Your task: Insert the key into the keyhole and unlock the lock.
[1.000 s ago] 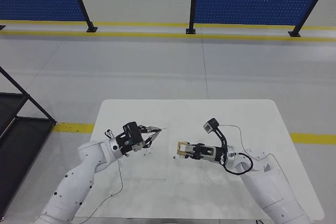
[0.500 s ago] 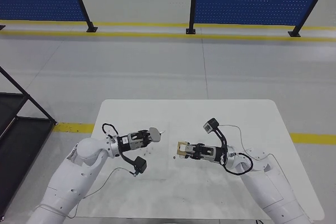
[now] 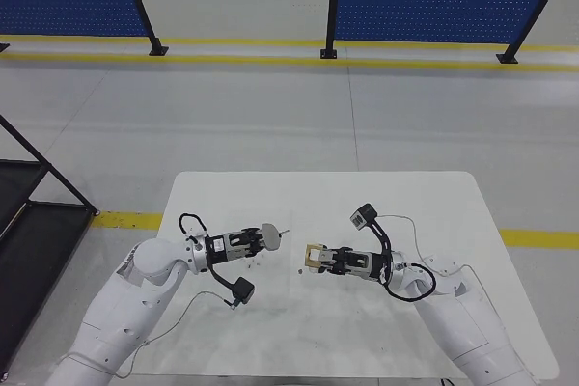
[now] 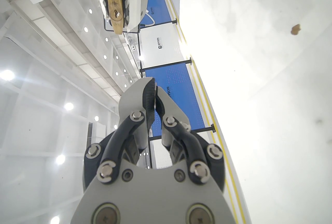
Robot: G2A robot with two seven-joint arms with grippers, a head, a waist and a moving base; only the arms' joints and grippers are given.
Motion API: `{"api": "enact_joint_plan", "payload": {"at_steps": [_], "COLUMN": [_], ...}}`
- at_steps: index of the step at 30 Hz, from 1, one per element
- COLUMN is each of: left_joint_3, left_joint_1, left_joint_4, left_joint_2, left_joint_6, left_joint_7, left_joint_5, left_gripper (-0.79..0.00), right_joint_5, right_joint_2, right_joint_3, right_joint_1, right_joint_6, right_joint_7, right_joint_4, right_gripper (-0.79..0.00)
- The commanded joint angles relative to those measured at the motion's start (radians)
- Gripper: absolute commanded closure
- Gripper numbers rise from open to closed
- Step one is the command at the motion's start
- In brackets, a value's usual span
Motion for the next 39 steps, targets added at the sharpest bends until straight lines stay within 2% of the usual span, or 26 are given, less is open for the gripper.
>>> {"api": "enact_joint_plan", "payload": {"at_steps": [1,14,22,34,36,39], "left_joint_3": [0.001,0.008,0.031,0.030,0.039,0.049], "left_joint_1": [-0.006,-0.123,-0.175,-0.172,-0.156,-0.151], "left_joint_4": [-0.002,0.066,0.050,0.049,0.038,0.037], "left_joint_2": [0.003,0.027,0.033,0.032,0.031,0.033], "left_joint_6": [0.023,0.275,0.270,0.268,0.264,0.269], "left_joint_7": [0.008,0.332,0.406,0.387,0.355,0.384], "left_joint_5": [0.056,0.140,0.125,0.127,0.113,0.073], "left_gripper": [0.000,0.000,0.000,0.000,0.000,0.000], "right_joint_5": [0.000,0.000,0.000,0.000,-0.052,-0.091], "right_joint_2": [0.000,0.000,0.000,0.000,0.002,0.003], "right_joint_3": [0.000,0.000,0.000,0.000,0.001,-0.001], "right_joint_1": [0.000,0.000,0.000,0.000,-0.002,-0.007], "right_joint_6": [0.000,0.000,0.000,0.000,0.006,0.006], "right_joint_7": [0.000,0.000,0.000,0.000,-0.041,-0.062], "right_joint_4": [0.000,0.000,0.000,0.000,-0.015,-0.033], "right_gripper": [0.000,0.000,0.000,0.000,0.000,0.000]}}
